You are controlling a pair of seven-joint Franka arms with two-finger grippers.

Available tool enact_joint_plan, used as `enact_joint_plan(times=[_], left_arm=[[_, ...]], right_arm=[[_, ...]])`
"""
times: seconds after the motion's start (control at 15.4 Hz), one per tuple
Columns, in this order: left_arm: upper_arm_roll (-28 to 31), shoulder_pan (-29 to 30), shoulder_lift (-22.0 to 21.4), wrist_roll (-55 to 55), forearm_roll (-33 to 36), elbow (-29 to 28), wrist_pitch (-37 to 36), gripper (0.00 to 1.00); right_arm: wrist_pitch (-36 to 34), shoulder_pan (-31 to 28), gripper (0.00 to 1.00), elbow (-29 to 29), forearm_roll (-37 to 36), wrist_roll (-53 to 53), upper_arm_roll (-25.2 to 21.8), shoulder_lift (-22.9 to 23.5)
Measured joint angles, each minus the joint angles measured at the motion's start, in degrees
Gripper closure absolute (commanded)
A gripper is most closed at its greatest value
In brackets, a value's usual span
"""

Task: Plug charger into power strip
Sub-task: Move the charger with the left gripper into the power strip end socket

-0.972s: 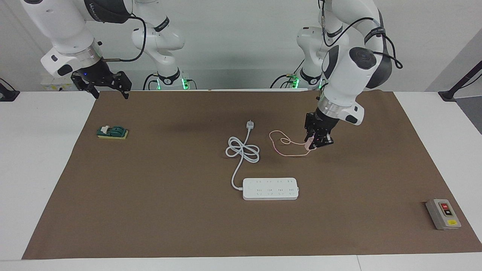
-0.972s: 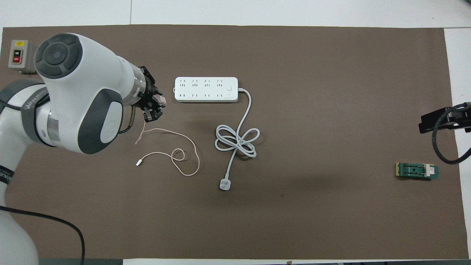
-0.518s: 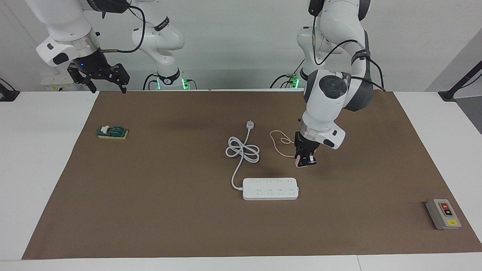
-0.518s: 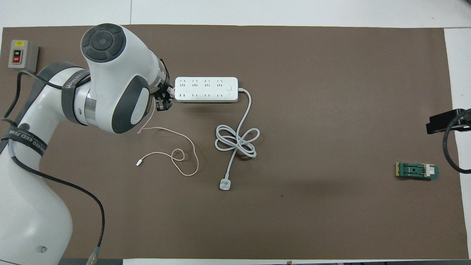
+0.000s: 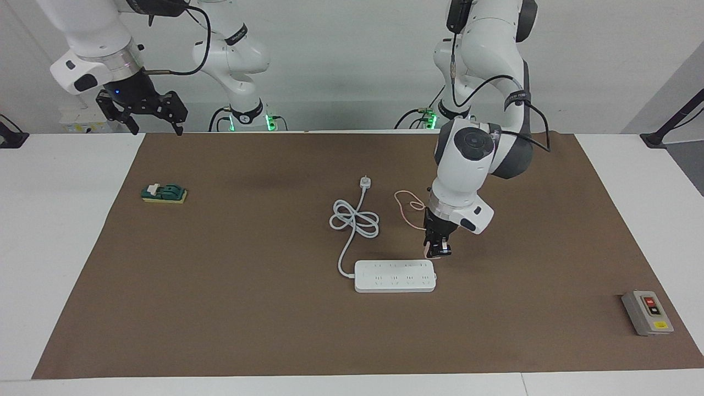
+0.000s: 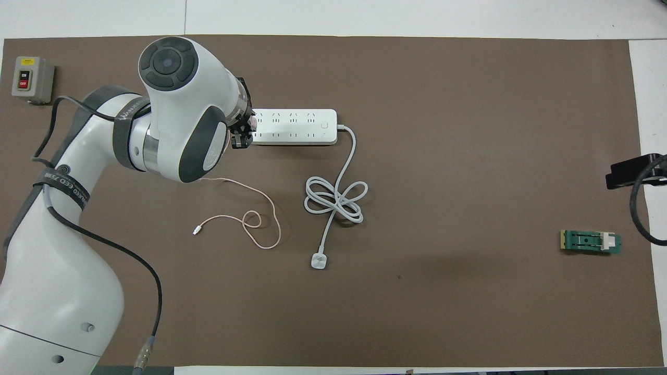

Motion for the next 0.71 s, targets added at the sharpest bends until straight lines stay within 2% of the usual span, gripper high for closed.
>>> enact_joint_plan(times=[0.71], left_arm=[[0.1,0.0,1.9,0.0,0.0,0.0,0.7,1.00]], right_arm=[[0.0,0.0,0.00,0.0,0.0,0.0,0.2,0.0]])
